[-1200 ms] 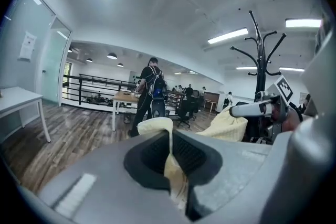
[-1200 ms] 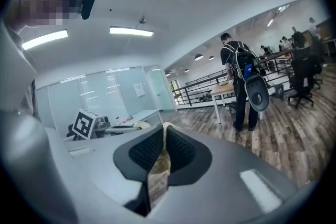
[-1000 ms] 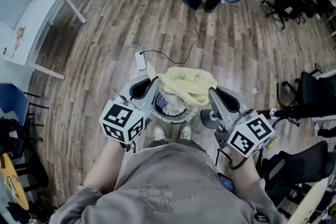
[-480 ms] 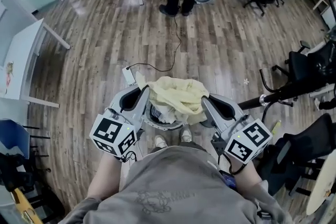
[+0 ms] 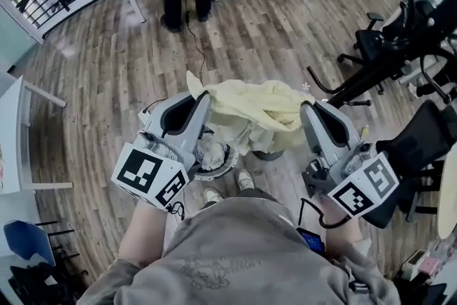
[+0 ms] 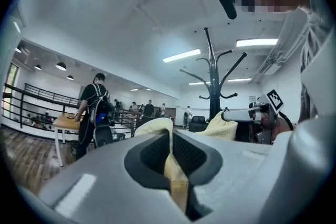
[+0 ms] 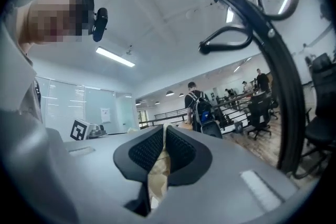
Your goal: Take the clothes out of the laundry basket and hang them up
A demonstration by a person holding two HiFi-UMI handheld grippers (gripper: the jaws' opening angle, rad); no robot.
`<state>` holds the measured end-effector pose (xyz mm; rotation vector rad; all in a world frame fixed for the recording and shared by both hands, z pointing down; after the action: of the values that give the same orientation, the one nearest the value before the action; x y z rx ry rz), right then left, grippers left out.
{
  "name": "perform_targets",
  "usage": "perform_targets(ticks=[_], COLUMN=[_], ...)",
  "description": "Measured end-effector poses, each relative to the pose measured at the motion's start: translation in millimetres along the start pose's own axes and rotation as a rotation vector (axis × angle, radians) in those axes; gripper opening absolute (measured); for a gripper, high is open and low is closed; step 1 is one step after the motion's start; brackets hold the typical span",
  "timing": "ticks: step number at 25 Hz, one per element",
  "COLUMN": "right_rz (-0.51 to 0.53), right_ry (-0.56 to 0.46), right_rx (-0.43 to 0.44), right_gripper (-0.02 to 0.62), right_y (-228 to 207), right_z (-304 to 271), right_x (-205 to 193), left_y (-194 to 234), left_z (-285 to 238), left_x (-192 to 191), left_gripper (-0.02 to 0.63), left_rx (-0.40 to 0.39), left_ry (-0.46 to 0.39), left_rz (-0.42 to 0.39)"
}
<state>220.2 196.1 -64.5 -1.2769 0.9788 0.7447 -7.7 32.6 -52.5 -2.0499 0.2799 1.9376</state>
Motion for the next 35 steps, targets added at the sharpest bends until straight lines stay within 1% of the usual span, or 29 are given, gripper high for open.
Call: perform_targets(ticks=[5, 8, 12, 15, 18, 21, 24, 28, 30, 31, 35], right_rz=[0.078, 0.112, 0.142, 0.154, 0.154, 0.142, 0.100, 0.060, 0.028, 0.007, -0.032], right_ry=[-0.182, -0.262, -0.328, -0.361, -0.395, -0.397, -0.372, -0.356, -0.361, -0.360, -0.301], right_rx=[-0.172, -0.267, -0.381, -0.480, -0.562, -0.654, -0.751, -0.887, -0.945, -0.967, -1.041], right_gripper=[0.044, 0.044, 0.044, 0.044, 0.044, 0.044, 0.046, 0.044, 0.044, 0.044, 0.044], right_y=[-19.4, -29.4, -46.7, -55.6, -66.4, -85.5, -107.0, -127.1, -137.4, -143.0, -163.0], right_z=[48.5, 81.7, 123.9, 149.6, 168.6, 182.6, 197.5, 220.0, 232.1, 237.6, 250.4], right_x=[46.3, 61.1, 64.8, 72.0, 65.6, 48.2, 25.6, -7.5, -17.2, -20.9, -41.9], left_y=[-30.3, -55.0, -93.6, -116.7, -133.3, -148.0, -163.8, -181.2, -184.2, -183.5, -173.9], left_z=[-58.4, -90.1, -127.4, -148.7, -160.7, -174.9, -188.9, -195.7, -199.6, -201.8, -207.4], left_x=[31.1, 40.8, 33.2, 32.8, 26.7, 11.2, -10.3, -44.4, -59.7, -67.0, -96.0], left_gripper=[0.014, 0.014, 0.014, 0.015, 0.018, 0.022, 0.036, 0.092, 0.108, 0.128, 0.129], left_rx=[-0.143, -0.232, -0.341, -0.428, -0.493, -0.536, -0.576, -0.627, -0.619, -0.606, -0.551], left_ry=[-0.086, -0.128, -0.151, -0.151, -0.140, -0.097, -0.018, 0.072, 0.119, 0.141, 0.223], left_rz=[-0.025, -0.026, -0.024, -0.002, -0.007, -0.024, -0.036, -0.033, -0.045, -0.049, -0.027])
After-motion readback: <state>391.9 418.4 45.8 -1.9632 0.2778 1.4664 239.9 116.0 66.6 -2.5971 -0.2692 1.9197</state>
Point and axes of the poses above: the fingertips, and each gripper's own axes: z backward along the fingers, y to its left, x out of its top, the point moved 9 cm from there along z, backward along the fingers, and after that the axes turned 10 degrees about -z, right-handed, at the moved point
